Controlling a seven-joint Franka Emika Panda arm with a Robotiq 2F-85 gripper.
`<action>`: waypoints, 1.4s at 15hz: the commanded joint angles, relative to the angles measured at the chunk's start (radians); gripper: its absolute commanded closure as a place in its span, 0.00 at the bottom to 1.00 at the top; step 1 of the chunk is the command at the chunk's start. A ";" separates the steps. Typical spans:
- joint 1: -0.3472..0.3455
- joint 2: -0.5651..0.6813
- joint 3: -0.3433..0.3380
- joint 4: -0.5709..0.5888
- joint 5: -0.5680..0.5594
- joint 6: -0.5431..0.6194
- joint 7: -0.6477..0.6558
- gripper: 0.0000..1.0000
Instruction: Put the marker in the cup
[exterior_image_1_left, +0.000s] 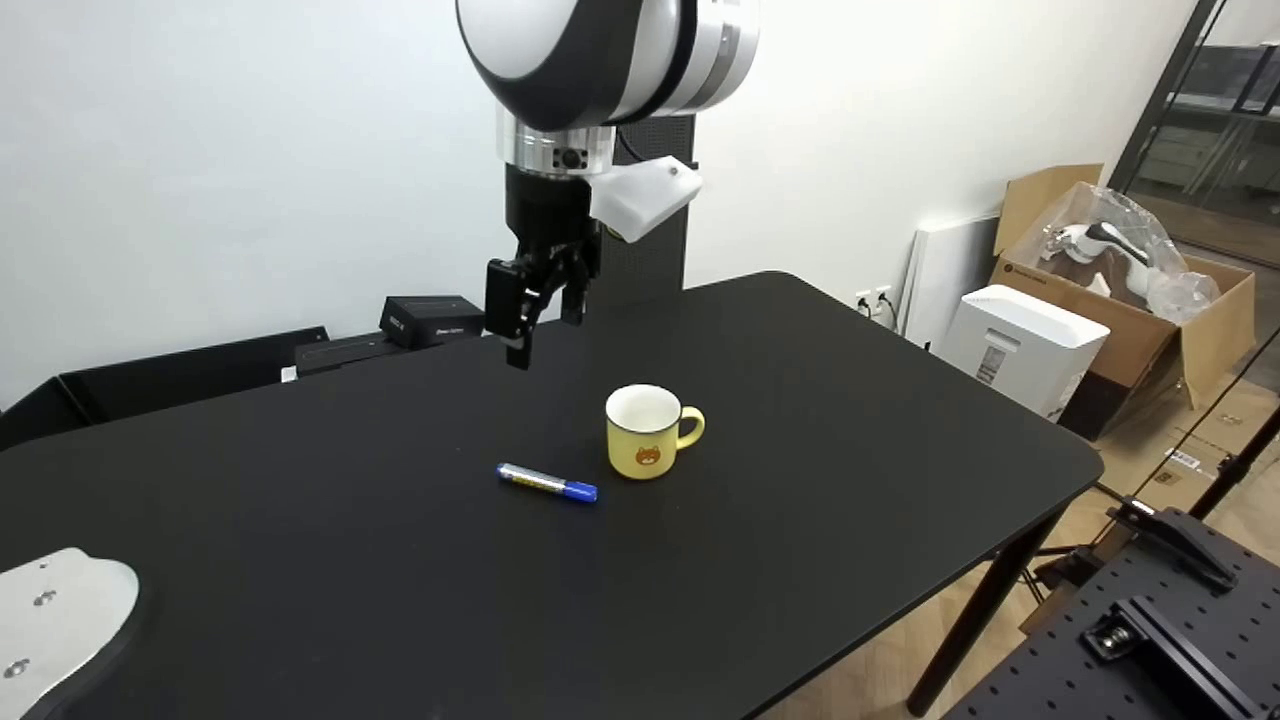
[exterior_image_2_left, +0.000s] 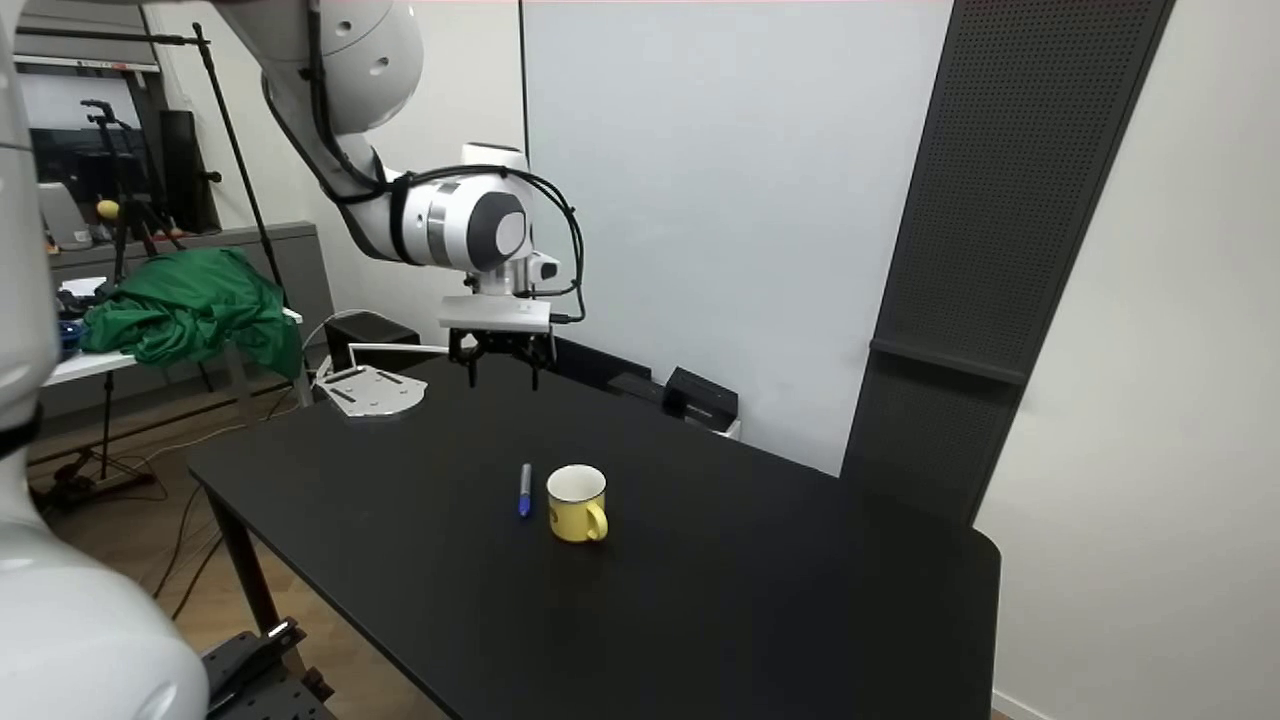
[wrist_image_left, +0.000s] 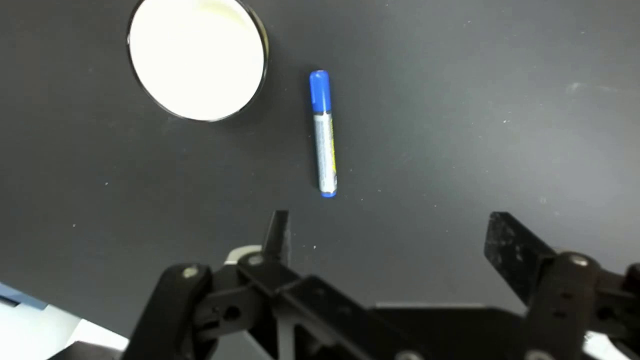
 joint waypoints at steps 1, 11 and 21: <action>0.044 -0.004 -0.027 -0.025 -0.152 0.091 0.085 0.00; 0.114 0.166 -0.130 -0.067 -0.373 0.265 0.313 0.00; 0.125 0.212 -0.151 -0.072 -0.381 0.310 0.263 0.00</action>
